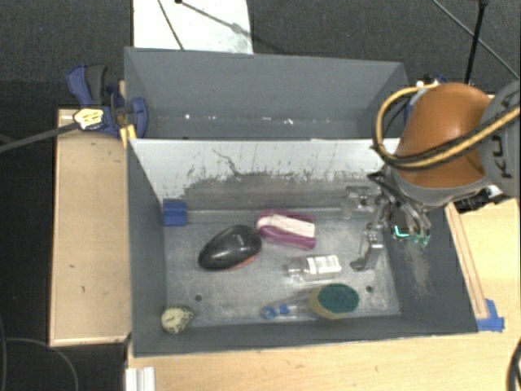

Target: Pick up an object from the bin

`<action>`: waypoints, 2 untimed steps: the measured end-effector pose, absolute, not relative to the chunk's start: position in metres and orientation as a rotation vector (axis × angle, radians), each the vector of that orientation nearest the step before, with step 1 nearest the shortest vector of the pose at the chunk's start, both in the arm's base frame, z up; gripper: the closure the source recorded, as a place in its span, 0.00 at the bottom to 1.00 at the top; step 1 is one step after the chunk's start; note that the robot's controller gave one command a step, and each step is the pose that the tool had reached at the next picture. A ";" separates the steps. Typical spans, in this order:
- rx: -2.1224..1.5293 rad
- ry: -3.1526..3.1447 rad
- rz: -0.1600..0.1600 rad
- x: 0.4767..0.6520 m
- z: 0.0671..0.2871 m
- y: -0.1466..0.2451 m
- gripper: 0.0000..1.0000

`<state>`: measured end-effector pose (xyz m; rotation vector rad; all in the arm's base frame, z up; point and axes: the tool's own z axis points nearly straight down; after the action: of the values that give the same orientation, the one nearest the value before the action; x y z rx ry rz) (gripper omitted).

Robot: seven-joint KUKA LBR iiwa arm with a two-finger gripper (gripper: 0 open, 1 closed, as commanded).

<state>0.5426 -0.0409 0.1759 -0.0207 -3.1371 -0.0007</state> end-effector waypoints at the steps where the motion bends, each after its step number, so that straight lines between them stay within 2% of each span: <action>1: 0.226 -3.133 0.004 0.505 0.070 0.019 0.00; 2: 0.283 -3.134 0.005 0.480 0.102 -0.059 0.00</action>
Offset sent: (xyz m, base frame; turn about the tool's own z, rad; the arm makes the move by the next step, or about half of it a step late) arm -0.0382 0.0606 -0.1059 -0.1656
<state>0.4801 -0.0593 0.1023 0.2825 -3.1337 0.0046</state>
